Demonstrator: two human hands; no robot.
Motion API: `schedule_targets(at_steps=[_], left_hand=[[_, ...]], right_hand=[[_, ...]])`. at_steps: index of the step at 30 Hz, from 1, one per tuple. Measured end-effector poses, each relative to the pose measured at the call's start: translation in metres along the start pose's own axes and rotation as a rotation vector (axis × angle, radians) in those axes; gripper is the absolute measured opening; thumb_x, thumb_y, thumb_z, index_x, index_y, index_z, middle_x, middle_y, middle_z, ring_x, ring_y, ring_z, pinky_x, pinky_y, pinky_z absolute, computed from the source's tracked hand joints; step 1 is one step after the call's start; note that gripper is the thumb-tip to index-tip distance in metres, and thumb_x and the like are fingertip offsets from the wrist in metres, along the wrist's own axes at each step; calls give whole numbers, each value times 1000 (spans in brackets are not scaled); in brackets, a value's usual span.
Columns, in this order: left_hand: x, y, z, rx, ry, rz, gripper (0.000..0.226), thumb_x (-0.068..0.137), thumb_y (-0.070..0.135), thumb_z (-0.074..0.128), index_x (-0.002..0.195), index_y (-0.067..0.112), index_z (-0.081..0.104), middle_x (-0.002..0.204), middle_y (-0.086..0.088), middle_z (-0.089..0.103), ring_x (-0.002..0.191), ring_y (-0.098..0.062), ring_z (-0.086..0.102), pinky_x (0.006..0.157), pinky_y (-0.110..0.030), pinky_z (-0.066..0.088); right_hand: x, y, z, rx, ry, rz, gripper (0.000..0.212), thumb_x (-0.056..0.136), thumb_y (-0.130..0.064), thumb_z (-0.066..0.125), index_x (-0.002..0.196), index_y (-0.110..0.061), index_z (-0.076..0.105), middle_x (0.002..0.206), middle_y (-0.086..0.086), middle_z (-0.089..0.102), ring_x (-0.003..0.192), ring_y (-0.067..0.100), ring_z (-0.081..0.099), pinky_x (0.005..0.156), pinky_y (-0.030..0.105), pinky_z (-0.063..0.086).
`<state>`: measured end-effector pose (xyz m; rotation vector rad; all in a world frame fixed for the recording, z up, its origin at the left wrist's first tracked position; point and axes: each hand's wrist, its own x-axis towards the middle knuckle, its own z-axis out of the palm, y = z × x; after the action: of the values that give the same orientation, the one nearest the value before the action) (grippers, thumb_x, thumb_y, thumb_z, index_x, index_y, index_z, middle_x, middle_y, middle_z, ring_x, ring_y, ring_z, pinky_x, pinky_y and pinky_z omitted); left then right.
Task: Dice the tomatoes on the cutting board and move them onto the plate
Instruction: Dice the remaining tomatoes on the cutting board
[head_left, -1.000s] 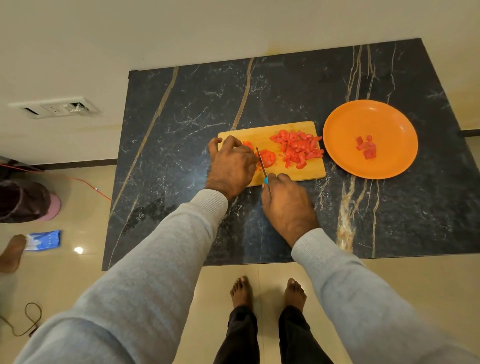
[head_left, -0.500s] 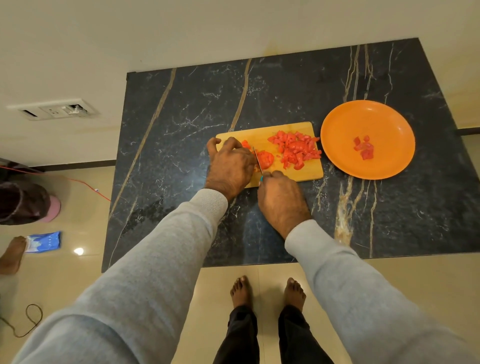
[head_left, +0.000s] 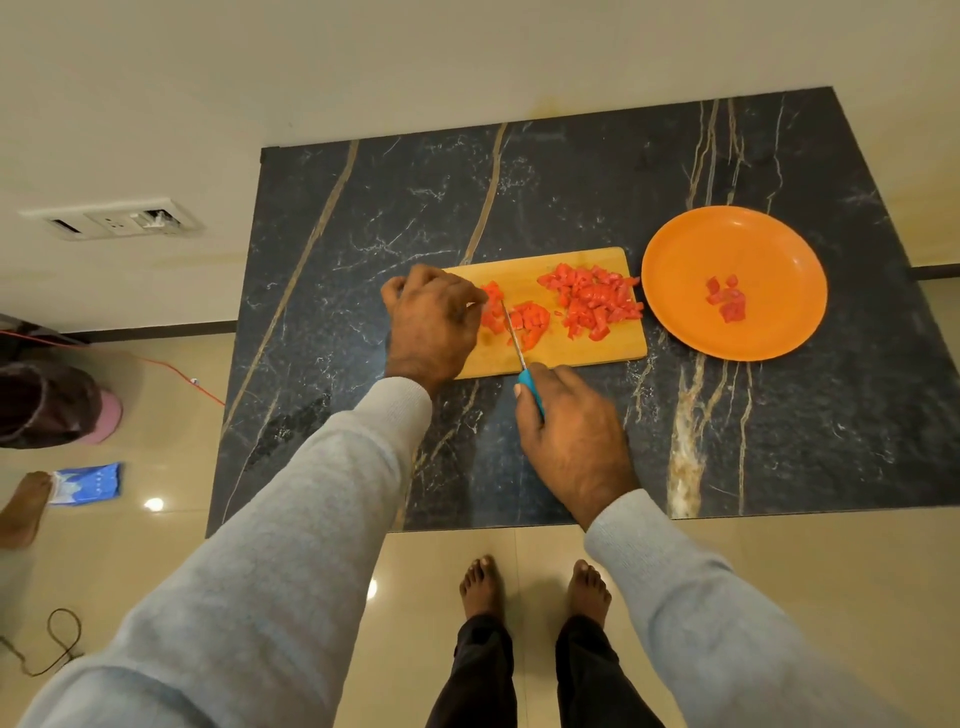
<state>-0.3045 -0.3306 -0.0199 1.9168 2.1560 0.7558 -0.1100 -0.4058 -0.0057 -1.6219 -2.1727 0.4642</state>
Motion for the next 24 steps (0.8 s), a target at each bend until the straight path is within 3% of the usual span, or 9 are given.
schedule_targets(at_steps=[4,11,24], left_hand=[[-1,-14,-13,17,2,-118,16,95,34,68,104,27,80,107,7,75,114,-21,57,106,-47,31],[-6,-28,-6,20,-16,-176,14,94,32,68,101,27,79,102,6,74,108,-23,60,99,-47,40],[8,-4,14,-23,-84,-100,19,98,36,65,106,28,79,102,8,75,106,-19,59,104,-44,38]], right_hand=[[4,-19,17,-8,-35,-17,37,102,-36,50,125,-10,65,99,7,64,73,27,62,59,34,51],[26,-34,43,-71,-84,5,30,101,-32,52,116,-9,66,99,10,64,74,33,64,59,39,53],[34,7,27,-176,-26,175,27,103,-27,51,116,-9,67,97,10,64,73,33,65,59,36,52]])
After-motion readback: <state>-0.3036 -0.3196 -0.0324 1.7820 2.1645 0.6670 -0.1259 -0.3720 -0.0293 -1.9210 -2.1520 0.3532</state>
